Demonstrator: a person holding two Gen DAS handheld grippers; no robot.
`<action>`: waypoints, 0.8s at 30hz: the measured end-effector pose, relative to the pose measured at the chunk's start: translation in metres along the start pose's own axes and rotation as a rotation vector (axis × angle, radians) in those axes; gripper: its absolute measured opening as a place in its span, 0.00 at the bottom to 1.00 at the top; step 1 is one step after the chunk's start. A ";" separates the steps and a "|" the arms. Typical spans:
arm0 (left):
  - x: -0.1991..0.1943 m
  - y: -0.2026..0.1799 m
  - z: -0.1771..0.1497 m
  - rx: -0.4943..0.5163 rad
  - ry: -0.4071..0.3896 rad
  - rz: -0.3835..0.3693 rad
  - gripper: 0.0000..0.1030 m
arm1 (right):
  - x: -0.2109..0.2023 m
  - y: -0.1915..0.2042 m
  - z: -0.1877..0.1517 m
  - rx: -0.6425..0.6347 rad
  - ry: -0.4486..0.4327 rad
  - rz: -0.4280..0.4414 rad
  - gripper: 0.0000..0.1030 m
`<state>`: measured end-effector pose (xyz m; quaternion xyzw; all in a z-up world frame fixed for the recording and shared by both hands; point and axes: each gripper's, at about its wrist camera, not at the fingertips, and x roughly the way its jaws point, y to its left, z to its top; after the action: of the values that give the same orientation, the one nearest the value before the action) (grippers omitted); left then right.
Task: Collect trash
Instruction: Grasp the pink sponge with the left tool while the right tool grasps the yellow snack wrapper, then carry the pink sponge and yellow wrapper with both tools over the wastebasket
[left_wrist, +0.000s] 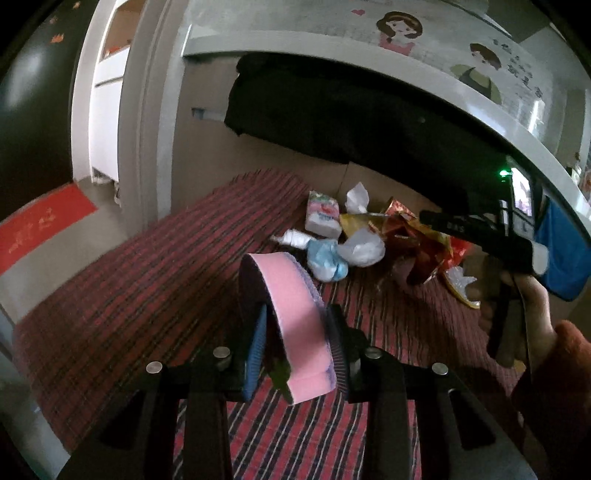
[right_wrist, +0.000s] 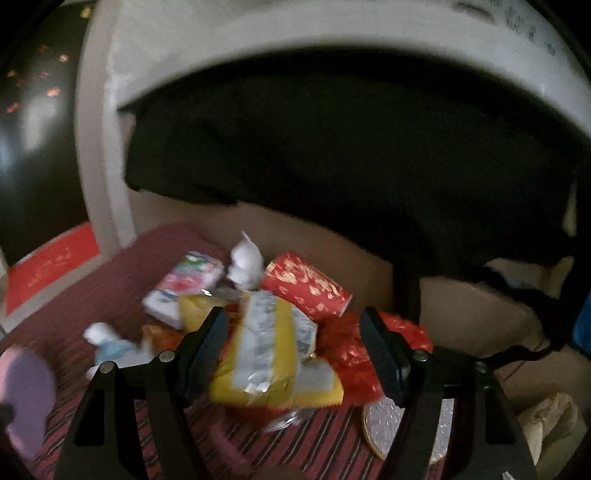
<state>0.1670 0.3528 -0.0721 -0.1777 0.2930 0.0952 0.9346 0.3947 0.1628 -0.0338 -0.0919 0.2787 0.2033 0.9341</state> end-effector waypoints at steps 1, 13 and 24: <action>0.001 0.003 -0.001 -0.012 0.004 0.004 0.33 | 0.008 -0.003 0.000 0.013 0.032 0.010 0.61; -0.002 0.016 -0.003 -0.100 -0.049 0.004 0.48 | -0.060 0.007 -0.059 -0.066 0.105 0.162 0.12; 0.011 0.006 0.000 -0.087 -0.020 0.022 0.59 | -0.128 -0.004 -0.107 -0.046 0.107 0.254 0.12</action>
<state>0.1740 0.3594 -0.0798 -0.2138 0.2811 0.1201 0.9278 0.2470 0.0864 -0.0510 -0.0879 0.3327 0.3210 0.8824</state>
